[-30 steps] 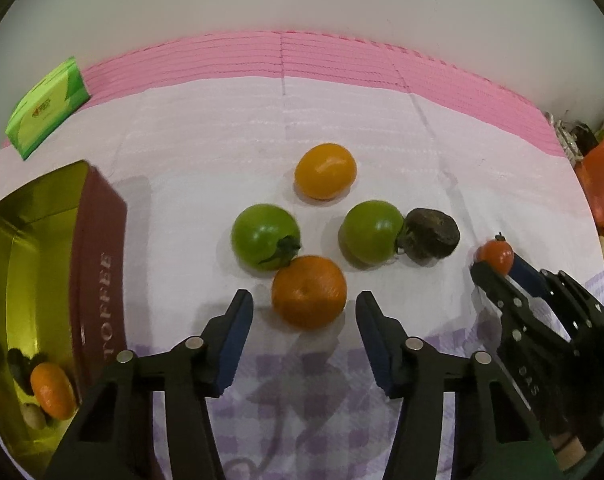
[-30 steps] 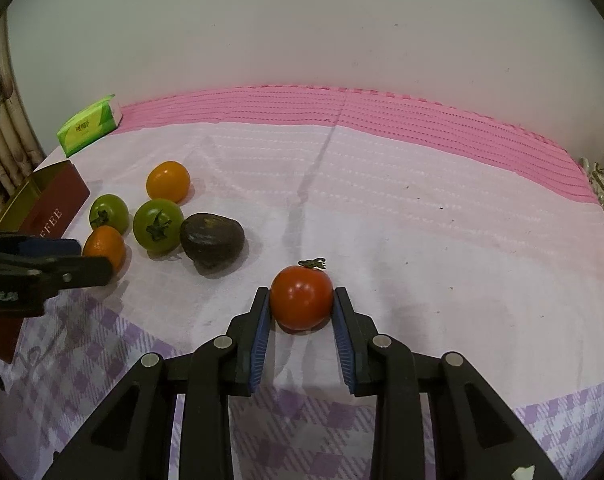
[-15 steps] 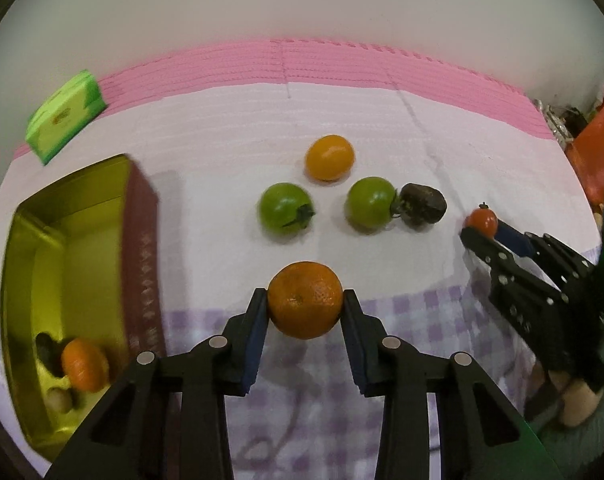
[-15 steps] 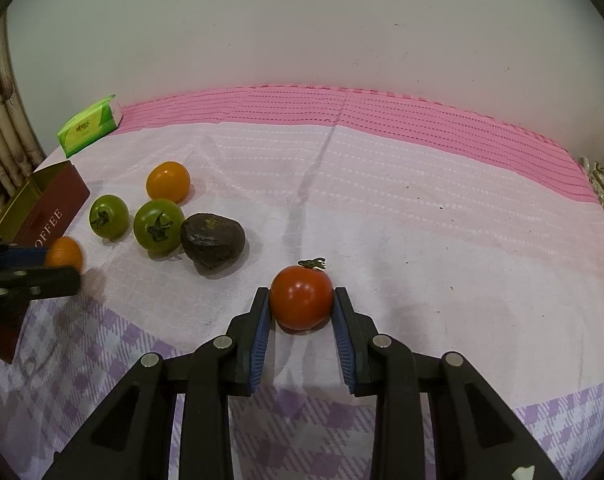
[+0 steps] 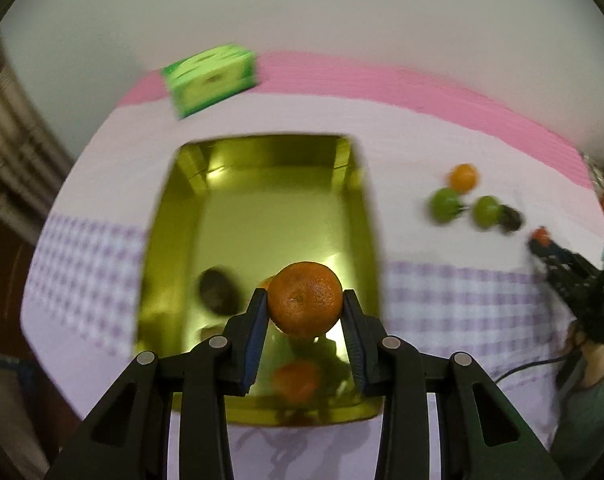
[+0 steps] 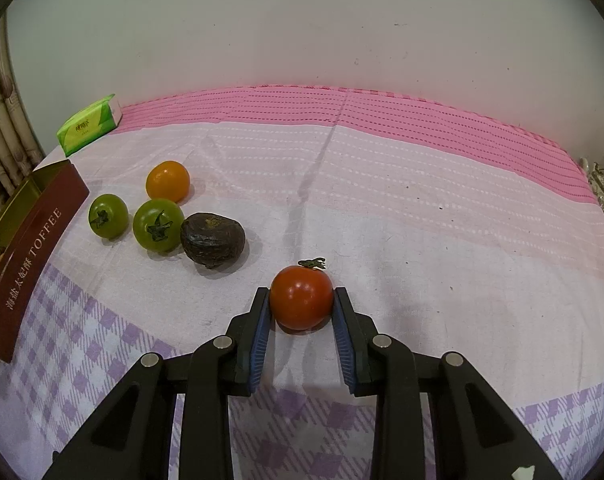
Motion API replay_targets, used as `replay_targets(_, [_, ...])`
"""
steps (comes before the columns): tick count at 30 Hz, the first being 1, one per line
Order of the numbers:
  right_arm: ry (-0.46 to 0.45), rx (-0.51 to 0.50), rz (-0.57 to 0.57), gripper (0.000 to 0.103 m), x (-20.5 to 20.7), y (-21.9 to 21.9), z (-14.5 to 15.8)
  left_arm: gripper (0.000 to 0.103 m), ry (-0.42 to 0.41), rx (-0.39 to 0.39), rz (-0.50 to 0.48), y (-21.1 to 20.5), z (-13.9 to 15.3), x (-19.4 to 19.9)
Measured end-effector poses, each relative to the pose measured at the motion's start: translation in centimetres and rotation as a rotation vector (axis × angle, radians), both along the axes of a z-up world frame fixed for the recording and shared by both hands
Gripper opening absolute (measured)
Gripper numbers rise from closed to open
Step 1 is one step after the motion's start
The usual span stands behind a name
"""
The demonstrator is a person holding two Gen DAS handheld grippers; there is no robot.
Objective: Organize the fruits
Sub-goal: 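Carry the mandarin into the gold tray and release it with the left gripper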
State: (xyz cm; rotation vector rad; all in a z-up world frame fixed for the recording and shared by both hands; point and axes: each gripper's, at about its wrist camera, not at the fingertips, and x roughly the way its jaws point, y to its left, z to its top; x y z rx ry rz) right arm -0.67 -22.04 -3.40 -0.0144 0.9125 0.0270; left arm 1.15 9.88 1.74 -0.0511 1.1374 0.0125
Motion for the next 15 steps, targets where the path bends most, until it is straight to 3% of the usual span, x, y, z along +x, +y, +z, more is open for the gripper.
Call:
replay_targets(5, [0.001,-0.004,0.0,0.029,0.0,0.1,0.0,0.037,0.059,0.01,0.075,3.4,-1.8,-1.1])
replay_targets(15, [0.003,-0.022,0.001,0.029,0.1,0.4,-0.1,0.037,0.148,0.021,0.06,3.8,-4.3,-2.4])
